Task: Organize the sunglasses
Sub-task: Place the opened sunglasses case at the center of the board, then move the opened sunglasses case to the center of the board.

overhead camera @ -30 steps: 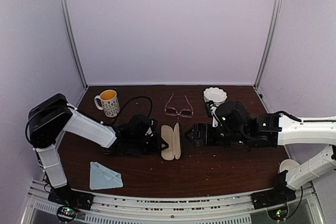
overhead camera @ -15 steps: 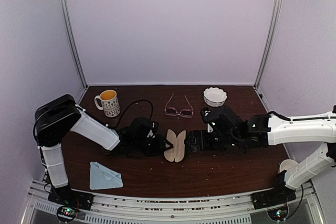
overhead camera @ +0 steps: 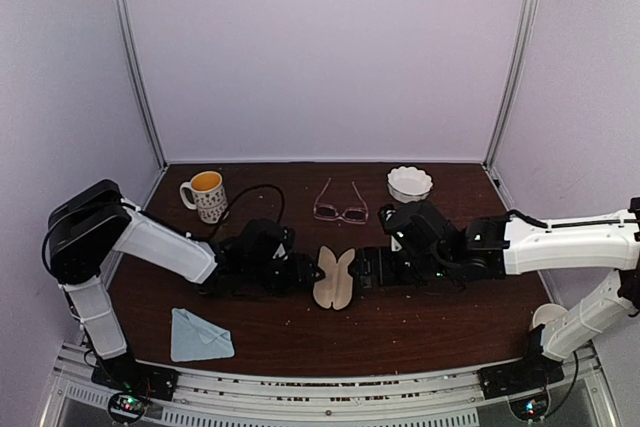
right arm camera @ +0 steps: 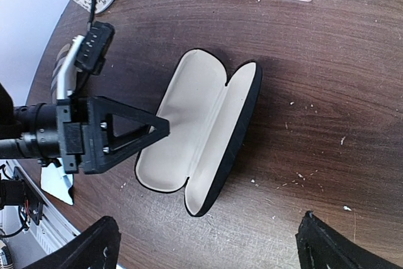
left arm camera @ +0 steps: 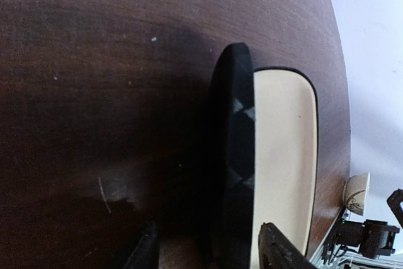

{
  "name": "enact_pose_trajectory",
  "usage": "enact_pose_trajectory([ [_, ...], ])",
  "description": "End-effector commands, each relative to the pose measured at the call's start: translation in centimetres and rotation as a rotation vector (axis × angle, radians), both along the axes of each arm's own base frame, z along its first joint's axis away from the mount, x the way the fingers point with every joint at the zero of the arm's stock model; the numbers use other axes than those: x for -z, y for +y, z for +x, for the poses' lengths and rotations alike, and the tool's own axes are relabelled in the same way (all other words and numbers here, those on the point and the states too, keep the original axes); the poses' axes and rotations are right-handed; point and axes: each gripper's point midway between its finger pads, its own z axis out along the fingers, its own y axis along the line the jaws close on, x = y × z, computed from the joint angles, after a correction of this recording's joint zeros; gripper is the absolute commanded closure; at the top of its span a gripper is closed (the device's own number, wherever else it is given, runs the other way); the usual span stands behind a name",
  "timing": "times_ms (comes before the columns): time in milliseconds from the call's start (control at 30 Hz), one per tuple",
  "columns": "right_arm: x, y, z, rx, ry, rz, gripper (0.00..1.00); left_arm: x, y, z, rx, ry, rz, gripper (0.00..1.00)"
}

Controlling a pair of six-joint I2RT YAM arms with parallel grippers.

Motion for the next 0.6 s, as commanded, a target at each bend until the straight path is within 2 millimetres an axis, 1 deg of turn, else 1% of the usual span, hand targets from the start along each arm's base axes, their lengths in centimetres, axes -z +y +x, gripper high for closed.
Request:
enact_pose_trajectory([
  [0, -0.9, 0.4, 0.6, 0.032, -0.024, 0.020, 0.00, -2.9, 1.1, 0.4, 0.014, -0.095, 0.045, 0.43],
  [100, -0.8, -0.1, 1.0, 0.073, -0.026, 0.012, 0.00, -4.7, 2.1, 0.5, 0.024, -0.160, 0.117, 0.42],
  [167, -0.5, 0.0, 1.1, 0.085, -0.018, 0.007, 0.02, -6.0, 3.6, 0.5, 0.008, -0.207, 0.183, 0.40],
  [200, -0.3, 0.1, 1.2, 0.087, -0.010, 0.001, 0.03, -6.4, 4.7, 0.5, -0.008, -0.226, 0.227, 0.38],
  [267, 0.3, 0.4, 1.2, 0.090, 0.012, -0.020, 0.05, -6.9, 7.9, 0.2, -0.042, -0.246, 0.364, 0.28],
  [333, 0.9, 0.8, 1.2, 0.082, 0.030, -0.043, 0.07, -7.4, 11.6, 0.0, -0.104, -0.261, 0.501, 0.17],
  [433, 1.8, 1.7, 1.3, 0.061, 0.051, -0.062, 0.09, -7.8, 17.1, -0.6, -0.187, -0.273, 0.662, 0.04],
  [500, 2.3, 2.3, 1.3, 0.042, 0.060, -0.072, 0.11, -7.3, 20.0, -1.2, -0.219, -0.248, 0.714, 0.02],
  [567, 2.6, 2.9, 1.5, 0.030, 0.062, -0.084, 0.16, -6.7, 22.8, -1.4, -0.257, -0.216, 0.737, 0.02],
])
